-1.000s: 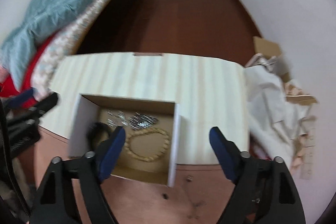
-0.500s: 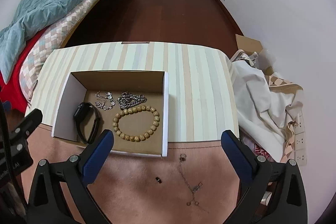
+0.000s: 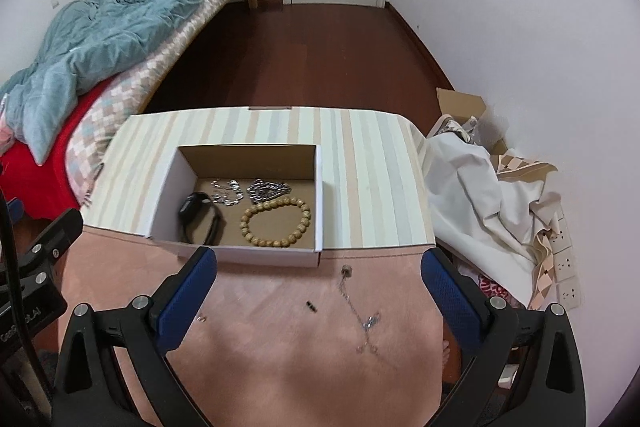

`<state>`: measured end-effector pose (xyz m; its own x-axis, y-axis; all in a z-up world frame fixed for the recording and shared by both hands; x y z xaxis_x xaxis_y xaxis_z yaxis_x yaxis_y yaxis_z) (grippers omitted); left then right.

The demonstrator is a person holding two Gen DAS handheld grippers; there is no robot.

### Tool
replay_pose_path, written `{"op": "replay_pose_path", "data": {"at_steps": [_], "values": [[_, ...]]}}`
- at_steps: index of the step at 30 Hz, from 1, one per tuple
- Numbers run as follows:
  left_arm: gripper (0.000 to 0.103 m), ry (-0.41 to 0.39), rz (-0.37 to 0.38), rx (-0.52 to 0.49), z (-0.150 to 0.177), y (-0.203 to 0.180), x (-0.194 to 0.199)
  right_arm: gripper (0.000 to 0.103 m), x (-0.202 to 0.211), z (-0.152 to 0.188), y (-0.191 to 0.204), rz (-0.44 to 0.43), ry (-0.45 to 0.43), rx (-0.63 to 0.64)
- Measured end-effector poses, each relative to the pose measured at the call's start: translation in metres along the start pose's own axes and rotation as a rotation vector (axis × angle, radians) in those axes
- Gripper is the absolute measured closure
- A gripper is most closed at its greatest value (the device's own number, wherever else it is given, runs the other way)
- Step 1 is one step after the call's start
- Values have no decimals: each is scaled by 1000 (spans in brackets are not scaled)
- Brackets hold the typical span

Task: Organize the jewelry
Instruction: 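Withdraw both tools from the box and move the right tool toward the small black ring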

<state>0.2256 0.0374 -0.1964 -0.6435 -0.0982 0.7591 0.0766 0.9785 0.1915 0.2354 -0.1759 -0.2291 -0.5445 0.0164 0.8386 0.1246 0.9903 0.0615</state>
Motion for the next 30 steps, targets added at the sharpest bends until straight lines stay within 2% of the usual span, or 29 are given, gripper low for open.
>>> {"op": "replay_pose_path", "data": {"at_steps": [7, 11, 20, 25, 30], "values": [[1, -41, 7, 7, 7, 4, 39, 0, 45, 12, 2, -30, -59, -12], [1, -60, 8, -7, 11, 3, 58, 0, 68, 16, -1, -17, -103, -9], [1, -104, 3, -1, 13, 6, 92, 0, 104, 26, 1, -56, -131, -18], [1, -135, -5, 21, 15, 8, 95, 0, 102, 31, -9, -92, -116, -61], [0, -74, -29, 37, 33, 9, 65, 0, 63, 46, -58, -56, -47, -169]]}}
Point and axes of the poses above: each gripper's, at about its wrist camera, not at the fingertips, and x roughly against the way its jaws point, y to its left, z to its underside, the point moved 10 cm from there along -x, roughly the way its jaws point, and after that the axes turned 10 degrees about -x, right-handed, at the moved point
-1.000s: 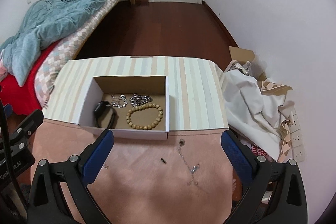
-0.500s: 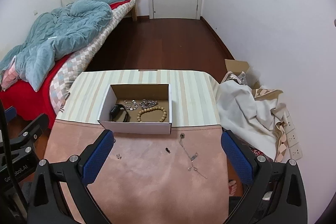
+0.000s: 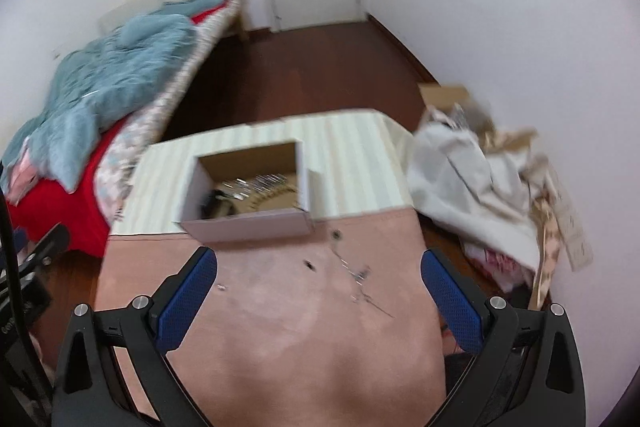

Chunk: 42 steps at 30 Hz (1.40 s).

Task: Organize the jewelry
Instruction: 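Withdraw both tools from the box and move the right tool toward the small black ring, then close the right tool on the small black ring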

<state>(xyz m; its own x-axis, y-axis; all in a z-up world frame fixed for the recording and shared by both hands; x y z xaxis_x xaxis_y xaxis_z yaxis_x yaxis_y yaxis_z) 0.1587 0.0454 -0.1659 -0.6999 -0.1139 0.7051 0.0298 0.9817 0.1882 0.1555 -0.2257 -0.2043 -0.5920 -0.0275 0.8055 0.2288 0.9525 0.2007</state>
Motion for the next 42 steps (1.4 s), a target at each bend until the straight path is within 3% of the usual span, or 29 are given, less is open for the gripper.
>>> {"op": "replay_pose_path", "data": {"at_steps": [2, 3, 4, 5, 6, 10, 15, 19, 23, 30, 37, 38, 40, 42], "values": [[0, 50, -20, -8, 15, -2, -19, 1, -16, 7, -25, 40, 19, -41], [0, 73, -33, -11, 23, -2, -28, 7, -26, 12, -39, 59, 36, -61], [0, 93, -50, -15, 31, -2, -37, 14, -34, 17, -47, 63, 53, -72], [0, 115, -62, -20, 39, -3, -47, 30, -48, 25, -58, 62, 82, -85], [0, 136, -71, -26, 47, -5, -55, 40, -57, 31, -65, 71, 106, -91], [0, 225, -87, -49, 78, -12, -86, 43, -95, 60, -74, 41, 189, -87], [0, 303, -89, -46, 103, -12, -114, 44, -124, 75, -43, -60, 218, -52], [0, 334, -112, -28, 110, -6, -130, 57, -150, 72, -5, -99, 209, 32], [0, 363, -116, -23, 116, -2, -142, 60, -175, 71, 17, -66, 205, 109], [0, 382, -107, -34, 119, -5, -153, 62, -185, 40, -10, -61, 171, -10], [0, 395, -98, -47, 118, -14, -161, 69, -213, 21, -7, -68, 173, 63], [0, 395, -99, -48, 118, -15, -162, 72, -216, 20, -4, -67, 168, 84], [0, 395, -98, -52, 116, -17, -162, 89, -218, 20, 2, -53, 155, 122], [0, 391, -88, -56, 114, -21, -162, 93, -218, 21, 7, -46, 149, 154]]}}
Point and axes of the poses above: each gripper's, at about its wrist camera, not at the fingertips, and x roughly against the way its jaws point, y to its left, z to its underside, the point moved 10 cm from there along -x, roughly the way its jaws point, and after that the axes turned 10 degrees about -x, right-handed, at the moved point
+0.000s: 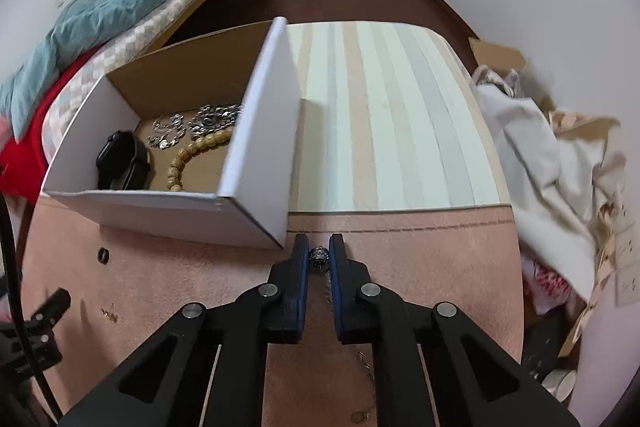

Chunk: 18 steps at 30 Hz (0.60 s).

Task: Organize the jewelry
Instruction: 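Close the right tool on the small black ring, then grasp a small silver earring with the left tool while the right tool lifts the ring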

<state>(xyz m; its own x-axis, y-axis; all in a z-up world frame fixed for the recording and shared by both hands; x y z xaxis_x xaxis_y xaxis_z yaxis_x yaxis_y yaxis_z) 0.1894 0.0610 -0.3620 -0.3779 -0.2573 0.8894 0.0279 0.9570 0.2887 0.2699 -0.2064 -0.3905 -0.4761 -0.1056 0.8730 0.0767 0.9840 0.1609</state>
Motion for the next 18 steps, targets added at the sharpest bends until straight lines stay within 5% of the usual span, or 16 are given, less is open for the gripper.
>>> {"op": "replay_pose_path", "data": {"at_steps": [10, 15, 18], "values": [[3, -5, 214, -13, -12, -57, 6, 93, 43, 8, -17, -9, -62, -81], [30, -6, 246, -78, -12, -87, 5, 93, 55, 15, -21, -9, -73, -104], [56, -35, 273, -88, -16, -95, 10, 93, 59, 18, -24, -5, -79, -110]]}}
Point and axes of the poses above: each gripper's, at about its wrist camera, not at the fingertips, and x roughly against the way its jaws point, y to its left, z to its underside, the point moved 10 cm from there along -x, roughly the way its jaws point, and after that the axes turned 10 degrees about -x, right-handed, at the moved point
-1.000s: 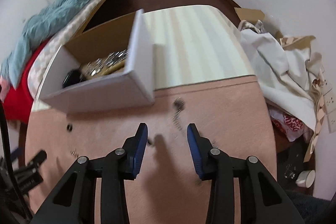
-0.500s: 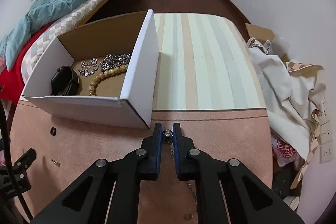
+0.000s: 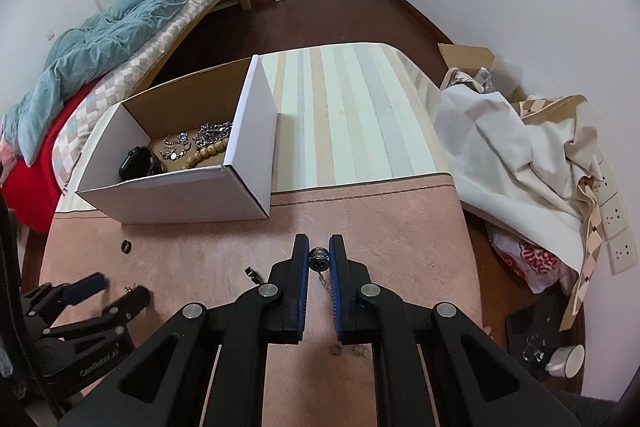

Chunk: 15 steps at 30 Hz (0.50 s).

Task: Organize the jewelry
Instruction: 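Grasp a small silver earring with the left tool while the right tool lifts the ring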

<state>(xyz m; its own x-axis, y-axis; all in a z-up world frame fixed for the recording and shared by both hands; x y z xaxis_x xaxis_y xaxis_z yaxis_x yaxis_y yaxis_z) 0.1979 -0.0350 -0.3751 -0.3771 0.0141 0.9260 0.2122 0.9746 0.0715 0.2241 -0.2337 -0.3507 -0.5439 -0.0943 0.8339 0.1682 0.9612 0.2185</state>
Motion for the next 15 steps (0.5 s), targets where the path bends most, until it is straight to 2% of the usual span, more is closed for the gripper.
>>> {"op": "replay_pose_path", "data": {"at_steps": [1, 2, 4, 15], "values": [[73, -4, 4, -7, -2, -3, 1, 93, 1, 0, -1, 2, -2, -1], [84, -5, 4, -16, -4, -5, 1, 93, 2, 0, -1, 4, -3, -1], [97, -4, 9, -28, -5, -10, 2, 93, 4, 0, -2, 3, -5, -3], [97, -30, 17, -28, -2, -8, 20, 93, 33, -16, 11, -39, -59, -15]]}}
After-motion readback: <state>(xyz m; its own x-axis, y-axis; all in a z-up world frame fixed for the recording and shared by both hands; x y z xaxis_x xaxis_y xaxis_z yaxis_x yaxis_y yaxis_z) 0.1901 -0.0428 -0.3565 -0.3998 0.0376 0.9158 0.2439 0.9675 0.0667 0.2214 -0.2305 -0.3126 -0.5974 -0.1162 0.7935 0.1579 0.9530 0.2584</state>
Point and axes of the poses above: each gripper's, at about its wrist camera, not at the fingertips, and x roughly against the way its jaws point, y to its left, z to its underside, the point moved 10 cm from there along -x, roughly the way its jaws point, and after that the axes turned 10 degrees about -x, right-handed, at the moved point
